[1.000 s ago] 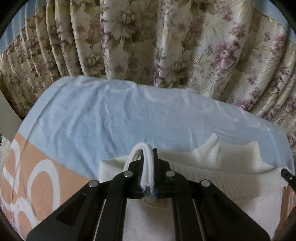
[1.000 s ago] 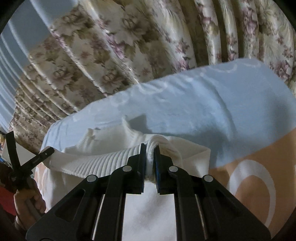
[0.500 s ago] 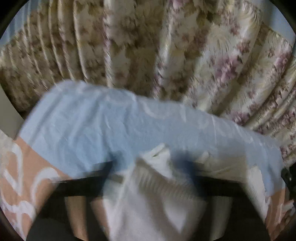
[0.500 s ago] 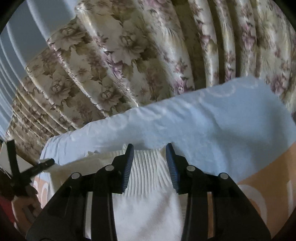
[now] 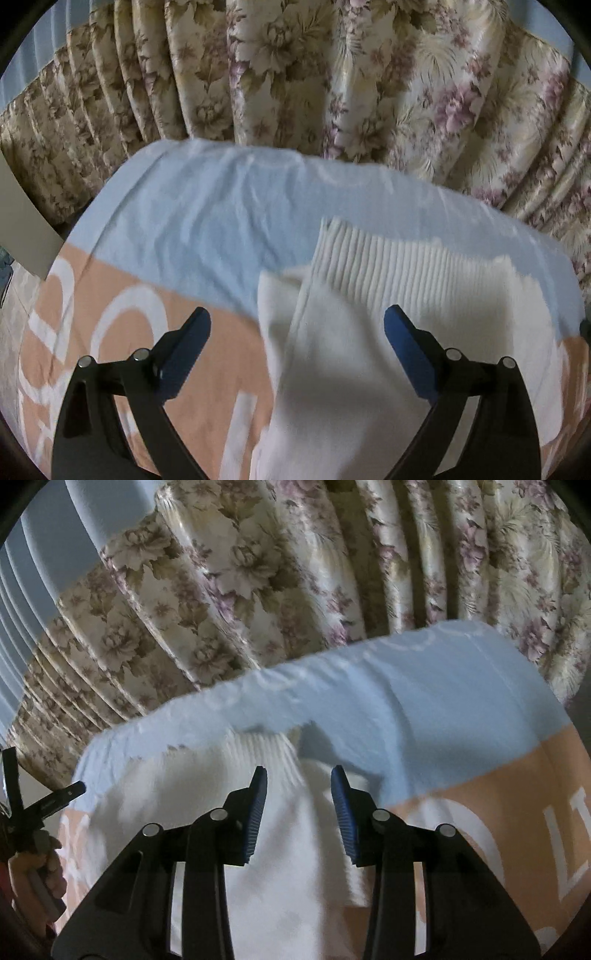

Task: Fold small clothes
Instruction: 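Lay the hem near the collar and open both tools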

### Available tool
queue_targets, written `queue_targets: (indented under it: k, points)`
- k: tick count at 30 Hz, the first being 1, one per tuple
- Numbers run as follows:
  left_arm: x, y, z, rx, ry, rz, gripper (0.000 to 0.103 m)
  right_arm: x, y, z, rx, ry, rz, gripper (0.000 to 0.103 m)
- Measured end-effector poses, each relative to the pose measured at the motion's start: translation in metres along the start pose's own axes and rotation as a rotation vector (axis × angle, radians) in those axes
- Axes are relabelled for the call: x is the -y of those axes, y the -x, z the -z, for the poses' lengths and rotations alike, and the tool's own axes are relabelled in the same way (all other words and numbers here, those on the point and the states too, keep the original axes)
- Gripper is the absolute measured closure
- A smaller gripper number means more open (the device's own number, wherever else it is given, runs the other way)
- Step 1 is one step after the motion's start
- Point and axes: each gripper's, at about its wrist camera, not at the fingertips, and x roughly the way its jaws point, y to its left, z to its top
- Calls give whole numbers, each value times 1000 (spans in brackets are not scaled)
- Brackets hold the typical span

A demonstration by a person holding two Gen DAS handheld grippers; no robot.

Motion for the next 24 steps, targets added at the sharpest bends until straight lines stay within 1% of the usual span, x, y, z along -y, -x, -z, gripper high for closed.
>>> queue_targets:
  k: [4,6,8,9,12,13,16,17,18,19,22,24]
  points:
    - [2,-3,20,0,-9,4,8,1,-10,4,-5,38,-12,65]
    - [3,-7,27,-8,-3,14,8,-5,-19,2,-13,67,-17,65]
    - [5,-9,32,-5,-6,9,8,-16,-31,1,-29,108,-24,65]
    - [7,-10,34,4,-10,13,8,-19,-36,1,-37,119,-21,62]
    - [14,-15,40,7,-39,14,8,-27,-55,2,-65,157,12,62]
    - [15,-17,41,6,-44,15,8,-27,-61,3,-79,158,30,62]
    - [17,-23,42,0,-48,14,8,-23,-76,6,-125,143,40,62]
    - [17,-25,42,-2,-45,16,8,-23,-78,6,-127,149,47,65]
    - [17,-26,42,-4,-41,19,8,-22,-78,7,-125,152,47,84]
    - [17,-27,43,-4,-39,20,8,-21,-77,7,-123,154,46,92]
    - [20,-28,43,-7,-39,21,8,-17,-67,7,-90,147,75,95]
    - [21,-27,45,-7,-47,17,8,-12,-58,8,-62,135,113,95]
